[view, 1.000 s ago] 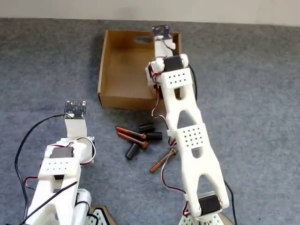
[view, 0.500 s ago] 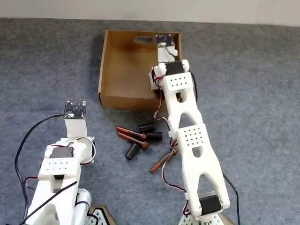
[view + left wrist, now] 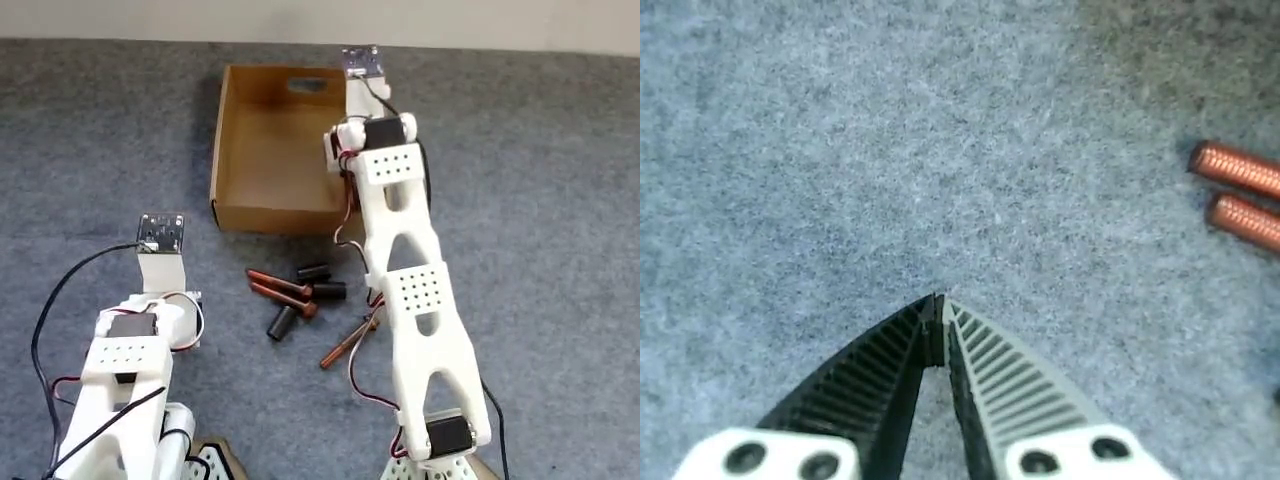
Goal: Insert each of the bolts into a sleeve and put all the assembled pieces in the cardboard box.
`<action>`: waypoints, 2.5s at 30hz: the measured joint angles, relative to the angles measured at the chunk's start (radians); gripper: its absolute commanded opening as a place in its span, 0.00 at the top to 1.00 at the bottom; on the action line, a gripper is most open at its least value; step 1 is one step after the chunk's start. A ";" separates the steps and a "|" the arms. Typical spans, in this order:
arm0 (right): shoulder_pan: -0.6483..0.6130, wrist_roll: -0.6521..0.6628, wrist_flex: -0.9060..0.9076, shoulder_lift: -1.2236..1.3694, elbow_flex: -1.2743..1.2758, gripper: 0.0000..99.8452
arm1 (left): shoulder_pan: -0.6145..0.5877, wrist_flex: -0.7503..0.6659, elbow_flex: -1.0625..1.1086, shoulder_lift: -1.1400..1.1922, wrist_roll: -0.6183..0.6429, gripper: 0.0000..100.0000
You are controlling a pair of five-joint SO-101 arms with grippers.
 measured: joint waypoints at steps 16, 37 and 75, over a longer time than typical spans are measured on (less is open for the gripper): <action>-0.084 0.000 -0.054 0.089 0.000 0.99 | 0.000 0.000 0.000 0.000 0.000 0.98; 0.025 0.000 -0.083 0.137 -0.002 0.99 | 0.000 0.000 0.000 0.000 0.000 0.98; 0.015 0.000 -0.063 0.127 -0.002 0.99 | 0.000 0.000 0.000 0.000 0.000 0.98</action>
